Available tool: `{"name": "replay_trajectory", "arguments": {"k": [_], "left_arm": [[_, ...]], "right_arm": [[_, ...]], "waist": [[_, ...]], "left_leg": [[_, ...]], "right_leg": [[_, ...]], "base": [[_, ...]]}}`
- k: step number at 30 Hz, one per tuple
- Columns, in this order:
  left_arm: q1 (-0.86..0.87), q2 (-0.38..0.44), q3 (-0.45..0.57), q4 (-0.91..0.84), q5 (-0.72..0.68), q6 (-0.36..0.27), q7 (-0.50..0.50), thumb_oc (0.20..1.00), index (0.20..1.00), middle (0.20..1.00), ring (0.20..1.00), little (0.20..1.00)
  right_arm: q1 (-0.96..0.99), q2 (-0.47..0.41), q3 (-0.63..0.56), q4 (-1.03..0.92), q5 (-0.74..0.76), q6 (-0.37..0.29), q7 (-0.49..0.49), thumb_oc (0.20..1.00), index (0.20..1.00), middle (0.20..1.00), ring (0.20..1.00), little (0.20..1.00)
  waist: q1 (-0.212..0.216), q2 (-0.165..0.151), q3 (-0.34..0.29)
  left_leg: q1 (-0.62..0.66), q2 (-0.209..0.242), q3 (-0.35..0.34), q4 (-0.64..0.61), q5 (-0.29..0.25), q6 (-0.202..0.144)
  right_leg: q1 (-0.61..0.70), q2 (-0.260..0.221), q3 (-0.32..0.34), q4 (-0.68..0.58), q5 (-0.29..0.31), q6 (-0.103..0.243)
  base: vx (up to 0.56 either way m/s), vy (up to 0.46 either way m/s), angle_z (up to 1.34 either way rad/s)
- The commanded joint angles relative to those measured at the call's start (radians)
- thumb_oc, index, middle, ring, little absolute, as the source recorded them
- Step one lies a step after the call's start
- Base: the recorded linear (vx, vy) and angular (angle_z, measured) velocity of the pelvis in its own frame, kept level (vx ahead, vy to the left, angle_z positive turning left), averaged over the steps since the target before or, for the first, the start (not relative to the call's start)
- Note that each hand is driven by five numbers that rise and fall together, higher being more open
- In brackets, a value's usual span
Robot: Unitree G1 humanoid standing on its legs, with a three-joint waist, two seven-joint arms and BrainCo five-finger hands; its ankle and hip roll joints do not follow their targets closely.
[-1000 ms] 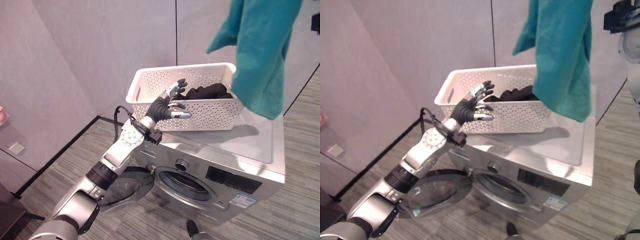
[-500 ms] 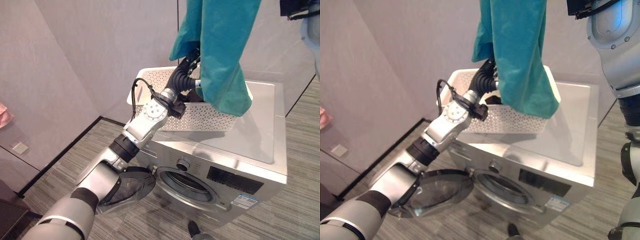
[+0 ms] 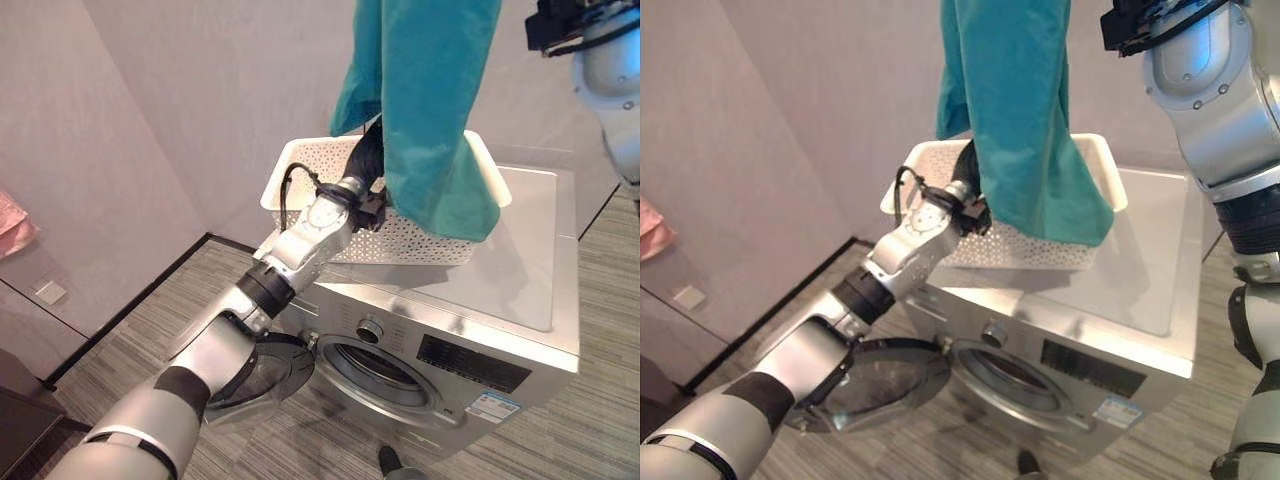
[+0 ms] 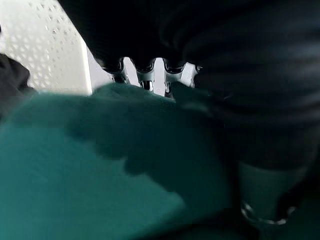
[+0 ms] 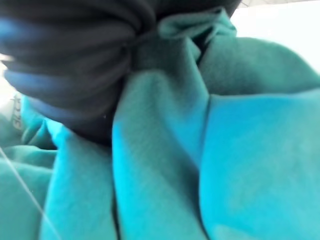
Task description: Grab the laundry basket,head to the washer,open it,put in the laundry and shut it.
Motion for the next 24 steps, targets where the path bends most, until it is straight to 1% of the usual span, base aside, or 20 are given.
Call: {"name": "replay_trajectory", "arguments": {"k": [1,3,4,8,13,15,17,18,19,22,23,24], "left_arm": [[-0.128,0.006,-0.043,0.057,-0.035,-0.052,0.006,1.000,1.000,1.000,1.000,1.000],[-0.136,0.023,-0.052,0.049,-0.046,-0.055,0.003,1.000,1.000,1.000,1.000,1.000],[-0.144,0.039,-0.057,0.050,-0.075,-0.054,-0.004,1.000,1.000,1.000,1.000,1.000],[-0.144,0.059,-0.058,0.044,-0.109,-0.062,-0.008,1.000,1.000,1.000,1.000,1.000],[-0.137,0.080,-0.068,0.022,-0.141,-0.070,-0.016,1.000,1.000,1.000,1.000,1.000],[-0.115,0.098,-0.076,-0.013,-0.181,-0.073,-0.030,1.000,1.000,1.000,1.000,1.000],[-0.115,0.098,-0.075,-0.013,-0.181,-0.073,-0.030,1.000,1.000,1.000,1.000,1.000],[-0.079,0.126,-0.092,-0.080,-0.243,-0.081,-0.044,1.000,1.000,1.000,1.000,1.000],[-0.058,0.138,-0.097,-0.115,-0.265,-0.083,-0.050,1.000,1.000,1.000,1.000,1.000],[-0.046,0.149,-0.107,-0.140,-0.275,-0.081,-0.056,1.000,1.000,1.000,1.000,1.000],[-0.011,0.173,-0.126,-0.203,-0.306,-0.080,-0.068,1.000,1.000,1.000,1.000,1.000],[-0.011,0.173,-0.126,-0.204,-0.306,-0.080,-0.068,1.000,1.000,1.000,1.000,1.000]], "right_arm": [[-0.058,0.027,-0.001,0.083,0.047,0.003,-0.014,0.200,0.200,0.200,0.200,0.200],[-0.045,0.035,0.002,0.075,0.053,0.006,-0.004,0.200,0.200,0.200,0.200,0.200],[-0.035,0.043,0.004,0.064,0.061,0.007,0.002,0.200,0.200,0.200,0.200,0.200],[-0.035,0.059,0.015,0.054,0.059,0.010,0.006,0.200,0.200,0.200,0.200,0.200],[-0.048,0.059,0.036,0.070,0.068,0.018,0.008,0.200,0.200,0.200,0.200,0.200],[-0.056,0.053,0.046,0.087,0.071,0.024,0.004,0.200,0.200,0.200,0.200,0.200],[-0.056,0.054,0.046,0.087,0.071,0.024,0.004,0.200,0.200,0.200,0.200,0.200],[-0.058,0.042,0.052,0.115,0.083,0.027,-0.006,0.200,0.200,0.200,0.200,0.200],[-0.054,0.032,0.049,0.124,0.080,0.029,-0.010,0.200,0.200,0.200,0.200,0.200],[-0.052,0.026,0.050,0.134,0.077,0.031,-0.011,0.200,0.200,0.200,0.200,0.200],[-0.052,0.014,0.050,0.155,0.077,0.032,-0.017,0.200,0.200,0.200,0.200,0.200],[-0.052,0.015,0.050,0.156,0.077,0.032,-0.017,0.200,0.200,0.200,0.200,0.200]], "waist": [[0.002,-0.064,-0.058],[0.002,-0.059,-0.056],[0.002,-0.052,-0.055],[0.001,-0.039,-0.051],[0.005,-0.029,-0.048],[0.009,-0.025,-0.045],[0.008,-0.025,-0.045],[0.016,-0.026,-0.043],[0.020,-0.028,-0.043],[0.023,-0.032,-0.043],[0.032,-0.038,-0.043],[0.031,-0.038,-0.043]], "left_leg": [[-0.039,-0.003,0.010,0.001,-0.036,0.020],[-0.038,-0.002,0.012,-0.001,-0.034,0.019],[-0.039,-0.002,0.015,-0.002,-0.030,0.016],[-0.038,-0.001,0.022,-0.003,-0.026,0.013],[-0.044,0.001,0.024,-0.003,-0.020,0.010],[-0.048,0.001,0.024,-0.002,-0.017,0.008],[-0.049,0.001,0.023,-0.002,-0.017,0.008],[-0.052,0.002,0.023,-0.001,-0.015,0.006],[-0.053,0.003,0.021,-0.001,-0.014,0.006],[-0.053,0.004,0.019,0.000,-0.014,0.006],[-0.054,0.004,0.015,0.000,-0.014,0.007],[-0.054,0.004,0.014,0.000,-0.014,0.007]], "right_leg": [[0.038,-0.026,-0.020,0.083,-0.145,-0.002],[0.037,-0.025,-0.020,0.082,-0.145,-0.002],[0.036,-0.025,-0.021,0.079,-0.143,-0.003],[0.036,-0.025,-0.020,0.072,-0.140,-0.004],[0.037,-0.026,-0.022,0.061,-0.138,-0.006],[0.037,-0.026,-0.025,0.057,-0.138,-0.006],[0.037,-0.026,-0.026,0.057,-0.138,-0.006],[0.041,-0.028,-0.034,0.051,-0.136,-0.007],[0.045,-0.028,-0.038,0.049,-0.135,-0.007],[0.048,-0.028,-0.041,0.047,-0.134,-0.008],[0.052,-0.028,-0.046,0.043,-0.134,-0.009],[0.053,-0.028,-0.046,0.043,-0.134,-0.009]], "base": [[0.00,-0.040,0.10],[0.00,-0.054,0.12],[0.00,-0.051,0.06],[0.00,-0.031,-0.01],[0.00,-0.038,0.00],[-0.01,-0.037,0.01],[0.00,0.000,0.00],[-0.01,-0.035,0.00],[-0.01,-0.035,0.00],[0.00,-0.012,0.03],[0.00,0.000,0.00],[0.00,0.000,0.00]]}}
